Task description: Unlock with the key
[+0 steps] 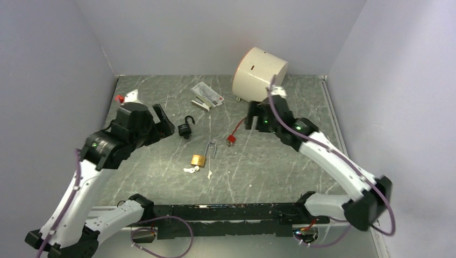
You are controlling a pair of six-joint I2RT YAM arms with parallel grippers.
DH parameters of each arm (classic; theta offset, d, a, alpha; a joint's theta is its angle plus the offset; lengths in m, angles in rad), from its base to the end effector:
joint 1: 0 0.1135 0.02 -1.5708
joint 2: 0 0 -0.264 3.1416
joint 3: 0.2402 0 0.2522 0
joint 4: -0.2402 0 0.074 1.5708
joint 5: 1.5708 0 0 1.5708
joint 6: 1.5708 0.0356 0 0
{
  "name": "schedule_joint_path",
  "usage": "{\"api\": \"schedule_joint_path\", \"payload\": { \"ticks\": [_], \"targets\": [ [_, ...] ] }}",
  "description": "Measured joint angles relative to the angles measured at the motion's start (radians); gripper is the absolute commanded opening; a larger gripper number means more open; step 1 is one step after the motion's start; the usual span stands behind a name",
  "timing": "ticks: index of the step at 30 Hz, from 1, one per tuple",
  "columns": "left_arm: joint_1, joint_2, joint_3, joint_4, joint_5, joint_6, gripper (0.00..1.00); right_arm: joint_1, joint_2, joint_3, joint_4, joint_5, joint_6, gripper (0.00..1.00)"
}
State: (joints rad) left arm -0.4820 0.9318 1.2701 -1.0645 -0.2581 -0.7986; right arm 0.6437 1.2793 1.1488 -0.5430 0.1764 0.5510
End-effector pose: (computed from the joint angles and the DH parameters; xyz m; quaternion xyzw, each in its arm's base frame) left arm 0.1414 -0.0637 0.3913 -0.1947 0.8849 -0.1487 0.3961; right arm 0.2278 0.1631 0.3260 -0.0034 0.8983 0.1774 0.4019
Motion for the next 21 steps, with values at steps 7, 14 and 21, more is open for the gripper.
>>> {"api": "schedule_joint_path", "payload": {
  "ticks": [7, 14, 21],
  "targets": [
    [0.0, -0.071, 0.267, -0.129, -0.05, 0.095, 0.94, -0.002, -0.335, 0.018, -0.234, 0.339, 0.092, 0.98],
    [0.0, -0.217, 0.451, -0.22, -0.158, 0.189, 0.94, -0.003, -0.569, 0.067, -0.428, 0.438, 0.195, 0.99],
    [0.0, -0.286, 0.548, -0.338, -0.22, 0.2, 0.94, -0.004, -0.639, 0.092, -0.565, 0.484, 0.27, 0.99]
  ]
}}
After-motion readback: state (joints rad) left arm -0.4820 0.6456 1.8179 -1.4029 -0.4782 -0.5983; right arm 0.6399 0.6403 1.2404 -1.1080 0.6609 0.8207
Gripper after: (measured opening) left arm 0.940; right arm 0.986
